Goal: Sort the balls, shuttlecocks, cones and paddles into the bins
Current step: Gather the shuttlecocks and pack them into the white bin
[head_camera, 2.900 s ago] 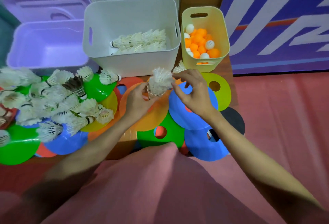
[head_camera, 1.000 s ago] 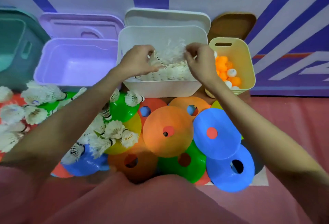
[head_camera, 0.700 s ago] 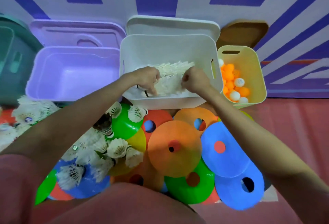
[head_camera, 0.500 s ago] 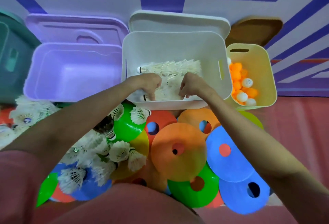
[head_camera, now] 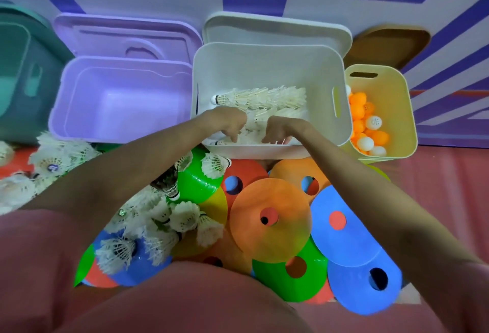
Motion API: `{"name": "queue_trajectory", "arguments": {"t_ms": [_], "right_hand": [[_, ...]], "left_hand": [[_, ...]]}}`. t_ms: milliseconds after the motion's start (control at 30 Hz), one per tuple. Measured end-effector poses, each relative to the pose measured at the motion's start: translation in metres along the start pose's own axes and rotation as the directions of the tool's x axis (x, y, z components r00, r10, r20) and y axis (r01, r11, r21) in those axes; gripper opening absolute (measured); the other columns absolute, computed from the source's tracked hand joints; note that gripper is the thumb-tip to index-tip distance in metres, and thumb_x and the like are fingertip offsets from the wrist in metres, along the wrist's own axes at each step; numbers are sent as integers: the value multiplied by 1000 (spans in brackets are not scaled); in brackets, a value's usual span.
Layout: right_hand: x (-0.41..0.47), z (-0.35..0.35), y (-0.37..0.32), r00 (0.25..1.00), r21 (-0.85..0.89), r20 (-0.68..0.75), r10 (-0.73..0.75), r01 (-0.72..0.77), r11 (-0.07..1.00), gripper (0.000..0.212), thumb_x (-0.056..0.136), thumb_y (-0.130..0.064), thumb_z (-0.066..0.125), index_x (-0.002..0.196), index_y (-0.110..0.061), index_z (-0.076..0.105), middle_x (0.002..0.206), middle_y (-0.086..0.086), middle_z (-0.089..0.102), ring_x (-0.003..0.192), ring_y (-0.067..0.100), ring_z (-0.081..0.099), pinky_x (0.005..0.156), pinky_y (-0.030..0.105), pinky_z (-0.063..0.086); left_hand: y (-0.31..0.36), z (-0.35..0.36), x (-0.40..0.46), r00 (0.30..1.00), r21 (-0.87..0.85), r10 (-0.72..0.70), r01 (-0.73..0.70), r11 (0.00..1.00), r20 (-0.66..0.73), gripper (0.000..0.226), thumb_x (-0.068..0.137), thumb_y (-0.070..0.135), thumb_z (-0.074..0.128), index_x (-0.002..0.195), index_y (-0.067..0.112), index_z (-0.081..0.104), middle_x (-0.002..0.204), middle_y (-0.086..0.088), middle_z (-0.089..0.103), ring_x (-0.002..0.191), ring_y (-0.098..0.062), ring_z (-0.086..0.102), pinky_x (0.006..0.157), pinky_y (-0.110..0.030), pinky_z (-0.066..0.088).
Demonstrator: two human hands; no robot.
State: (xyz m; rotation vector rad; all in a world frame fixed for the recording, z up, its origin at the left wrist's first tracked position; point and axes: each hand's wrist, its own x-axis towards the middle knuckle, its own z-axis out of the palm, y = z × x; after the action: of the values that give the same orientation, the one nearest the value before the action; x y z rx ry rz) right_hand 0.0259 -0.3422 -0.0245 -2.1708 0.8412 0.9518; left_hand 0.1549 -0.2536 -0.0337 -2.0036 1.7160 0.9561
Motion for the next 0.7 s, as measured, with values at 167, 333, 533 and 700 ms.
{"name": "queue_trajectory", "arguments": {"t_ms": [167,333,533,700], "right_hand": [[-27,4,-8,940,-80,-324,-106,85,993,25,91,-17,55,105,4,60,108,16,62,103,33,57,85,37,49],[-75,31,-31,641,-99,-642,-420,473,875,27,90,-12,53,114,-3,60,107,15,64,98,28,59,84,37,47],[-111,78,-53,456,-204,-667,-589,648,733,23,90,-12,48,105,-5,63,91,11,62,89,25,56,77,31,43],[-101,109,-59,630,-358,-419,-655,548,756,38,85,-7,54,123,-7,54,106,15,57,104,35,53,81,41,47]], "left_hand": [[-8,-14,-49,943,-206,-28,-43,978,-331,33,88,28,63,117,14,59,109,-3,66,103,-24,58,83,-34,46],[-1,16,-126,642,-458,-211,-245,854,-737,23,87,17,55,108,13,63,92,1,69,77,-16,62,74,-34,53],[-6,86,-192,453,-626,-489,-225,747,-746,18,89,17,57,102,9,65,90,-6,70,78,-17,64,73,-36,56],[-14,133,-212,458,-619,-538,-36,785,-708,20,86,18,66,105,11,64,101,-6,64,94,-20,57,81,-34,47]]}}
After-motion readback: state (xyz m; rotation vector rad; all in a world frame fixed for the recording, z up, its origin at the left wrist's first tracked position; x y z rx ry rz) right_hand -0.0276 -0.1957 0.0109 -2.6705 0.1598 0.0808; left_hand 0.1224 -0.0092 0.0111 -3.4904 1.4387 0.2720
